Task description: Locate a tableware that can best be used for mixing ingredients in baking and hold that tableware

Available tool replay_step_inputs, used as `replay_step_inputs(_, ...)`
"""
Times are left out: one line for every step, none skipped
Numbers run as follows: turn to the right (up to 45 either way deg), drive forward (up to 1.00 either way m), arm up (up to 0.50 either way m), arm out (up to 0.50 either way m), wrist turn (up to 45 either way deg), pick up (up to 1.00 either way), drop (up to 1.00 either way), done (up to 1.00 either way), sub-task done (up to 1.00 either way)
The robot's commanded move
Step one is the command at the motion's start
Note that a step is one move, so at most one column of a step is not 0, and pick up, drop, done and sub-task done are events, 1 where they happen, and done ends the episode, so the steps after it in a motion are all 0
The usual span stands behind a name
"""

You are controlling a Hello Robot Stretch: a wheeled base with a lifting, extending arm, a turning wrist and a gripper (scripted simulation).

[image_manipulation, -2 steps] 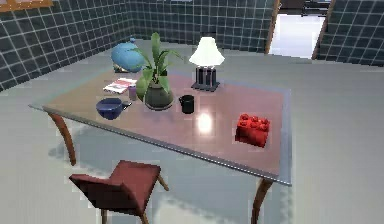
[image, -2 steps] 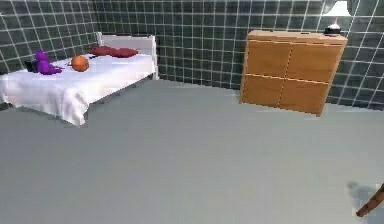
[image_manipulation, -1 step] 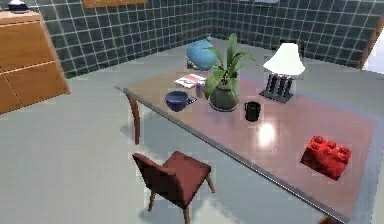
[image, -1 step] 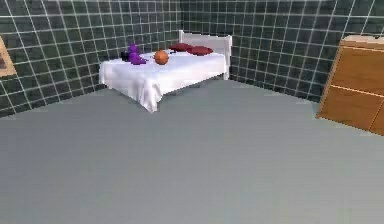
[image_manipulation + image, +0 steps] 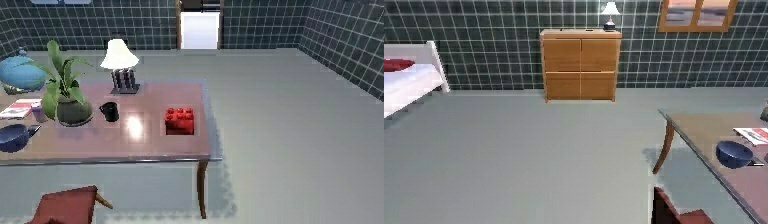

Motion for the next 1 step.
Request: replay_step_inputs(45.0, 0.0, 0.0, 0.0, 0.0, 0.0, 0.0, 0.0, 0.0)
